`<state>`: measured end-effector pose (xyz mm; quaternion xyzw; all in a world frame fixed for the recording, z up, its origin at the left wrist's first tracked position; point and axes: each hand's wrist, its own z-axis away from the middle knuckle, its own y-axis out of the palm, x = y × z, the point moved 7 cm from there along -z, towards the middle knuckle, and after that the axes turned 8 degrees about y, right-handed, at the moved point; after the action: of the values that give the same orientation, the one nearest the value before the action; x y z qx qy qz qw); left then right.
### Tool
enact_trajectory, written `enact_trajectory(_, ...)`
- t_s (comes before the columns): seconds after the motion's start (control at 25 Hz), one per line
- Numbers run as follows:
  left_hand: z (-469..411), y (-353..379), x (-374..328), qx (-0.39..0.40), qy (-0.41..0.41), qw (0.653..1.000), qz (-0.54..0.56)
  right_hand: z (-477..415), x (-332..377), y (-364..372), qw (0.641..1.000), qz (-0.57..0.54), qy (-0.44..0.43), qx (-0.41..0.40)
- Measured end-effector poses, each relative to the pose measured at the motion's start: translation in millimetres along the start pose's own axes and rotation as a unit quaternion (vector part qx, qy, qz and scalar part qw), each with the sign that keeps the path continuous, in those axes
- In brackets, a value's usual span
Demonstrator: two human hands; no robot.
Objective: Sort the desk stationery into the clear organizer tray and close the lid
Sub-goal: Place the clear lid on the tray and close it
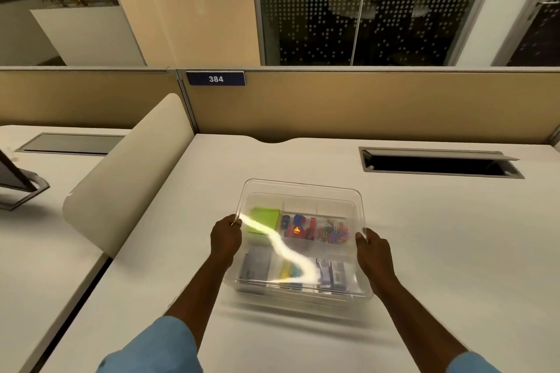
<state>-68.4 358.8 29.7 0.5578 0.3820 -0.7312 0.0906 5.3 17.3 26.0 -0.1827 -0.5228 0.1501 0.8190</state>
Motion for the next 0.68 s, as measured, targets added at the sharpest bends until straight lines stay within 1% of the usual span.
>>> enact_trajectory(0.08,-1,2,4,-0.001,-0.005,1.0,-0.02,-3,-5,4,1.0,0.016,0.007,0.003)
enact_trajectory(0.24,-4,2,9,-0.001,-0.022,1.0,-0.004,-10,-4,10,1.0,0.024,0.01,-0.004)
enact_trajectory(0.36,-6,1,11,-0.005,-0.03,0.999,-0.023,-15,-5,15,0.999,0.042,0.018,-0.007)
enact_trajectory(0.6,-9,9,18,0.0,-0.041,0.999,-0.019,-22,-7,12,0.989,0.132,0.038,-0.047)
enact_trajectory(0.68,-9,12,19,0.003,-0.042,0.999,-0.025,-26,-9,14,0.992,0.118,0.027,-0.037)
